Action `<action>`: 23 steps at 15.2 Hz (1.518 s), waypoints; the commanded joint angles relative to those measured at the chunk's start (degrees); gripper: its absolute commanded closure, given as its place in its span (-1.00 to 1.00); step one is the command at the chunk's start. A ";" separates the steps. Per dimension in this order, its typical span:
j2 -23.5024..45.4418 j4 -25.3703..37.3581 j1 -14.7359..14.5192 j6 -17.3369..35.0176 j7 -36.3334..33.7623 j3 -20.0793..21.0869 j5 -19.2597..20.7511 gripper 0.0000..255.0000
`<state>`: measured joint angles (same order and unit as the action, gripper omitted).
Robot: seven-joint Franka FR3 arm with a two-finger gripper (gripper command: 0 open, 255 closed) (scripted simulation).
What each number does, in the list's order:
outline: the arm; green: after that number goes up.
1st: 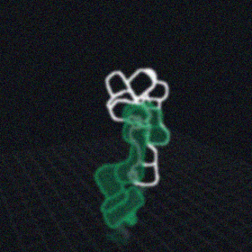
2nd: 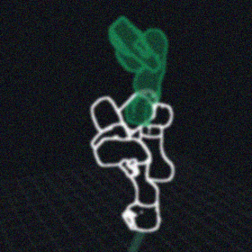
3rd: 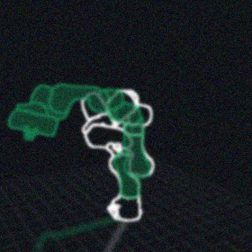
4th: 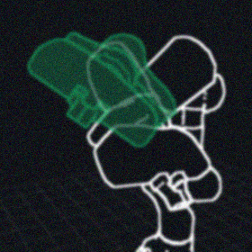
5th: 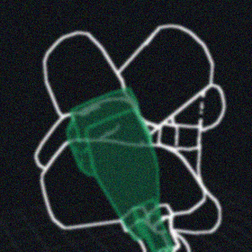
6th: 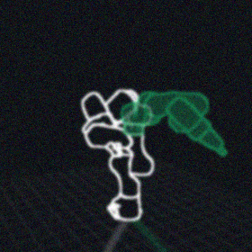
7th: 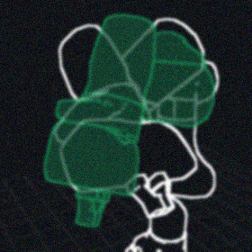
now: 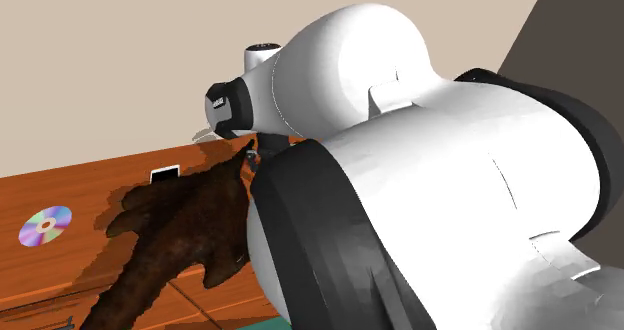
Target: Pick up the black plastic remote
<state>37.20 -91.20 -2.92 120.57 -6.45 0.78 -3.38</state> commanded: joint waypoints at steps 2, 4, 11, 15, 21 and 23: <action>-8.80 -14.50 -1.19 10.60 -0.74 0.08 0.45 -1.00; -14.04 -23.23 -2.13 17.38 -1.63 0.11 0.98 -1.00; -10.08 -23.42 -2.11 21.52 -1.46 0.17 0.90 -1.00; -9.86 -23.46 -2.09 21.78 -1.41 0.17 0.89 1.00; -9.78 -23.51 -1.98 21.91 -1.27 0.15 0.87 1.00; -9.74 -23.41 -2.11 21.85 -1.44 0.17 0.89 1.00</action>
<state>27.18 -114.68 -4.88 142.33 -7.79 0.84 -2.47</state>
